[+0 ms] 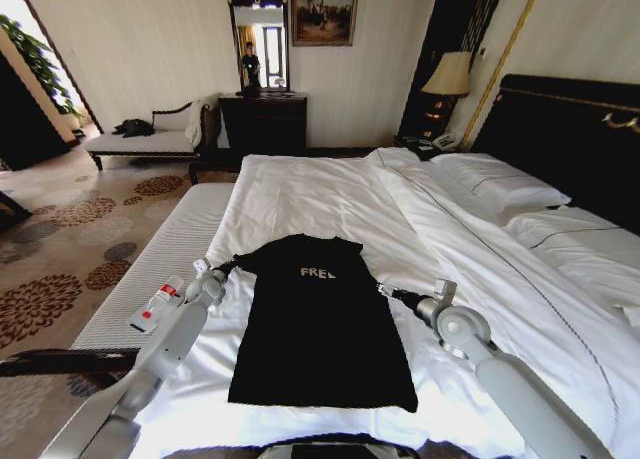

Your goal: Fold the clothes on the bed.

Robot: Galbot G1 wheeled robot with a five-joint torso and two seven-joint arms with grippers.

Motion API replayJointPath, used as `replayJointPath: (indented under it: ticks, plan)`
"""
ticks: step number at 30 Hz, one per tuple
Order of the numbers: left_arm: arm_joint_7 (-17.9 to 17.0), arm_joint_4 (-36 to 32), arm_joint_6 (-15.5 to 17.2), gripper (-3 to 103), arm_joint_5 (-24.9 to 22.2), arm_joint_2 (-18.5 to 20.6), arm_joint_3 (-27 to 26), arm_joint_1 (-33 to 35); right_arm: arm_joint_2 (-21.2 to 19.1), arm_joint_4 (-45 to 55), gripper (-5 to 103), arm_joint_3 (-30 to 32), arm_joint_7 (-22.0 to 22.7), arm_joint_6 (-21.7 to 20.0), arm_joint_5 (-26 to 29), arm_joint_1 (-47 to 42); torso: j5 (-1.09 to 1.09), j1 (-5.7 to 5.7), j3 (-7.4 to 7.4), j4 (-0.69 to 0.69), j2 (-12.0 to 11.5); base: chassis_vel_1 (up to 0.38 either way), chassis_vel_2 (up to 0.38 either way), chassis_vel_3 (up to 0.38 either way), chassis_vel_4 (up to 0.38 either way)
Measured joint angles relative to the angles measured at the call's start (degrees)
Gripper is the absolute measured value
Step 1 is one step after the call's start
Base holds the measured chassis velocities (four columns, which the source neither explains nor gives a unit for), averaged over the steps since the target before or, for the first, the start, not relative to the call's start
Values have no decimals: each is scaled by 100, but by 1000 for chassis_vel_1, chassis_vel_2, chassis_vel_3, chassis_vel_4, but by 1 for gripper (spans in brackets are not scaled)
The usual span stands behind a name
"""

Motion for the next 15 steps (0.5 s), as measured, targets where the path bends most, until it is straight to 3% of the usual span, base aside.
replayJointPath:
  ticks: [5,9,15]
  plan:
    - [-31,-765,-89,0,429,111,54,191,23,22,100,29,-7,1,-19,-45,0,-1,0,0,0,0,0,0,0]
    - [-177,-1673,-165,0,1186,216,343,312,31,41,100,29,-7,1,-21,-47,1,-1,-1,0,0,0,0,0,0]
    - [-353,-1999,-137,0,1667,207,847,98,6,46,100,95,-9,2,-15,-107,1,-1,-1,0,0,0,0,0,0]
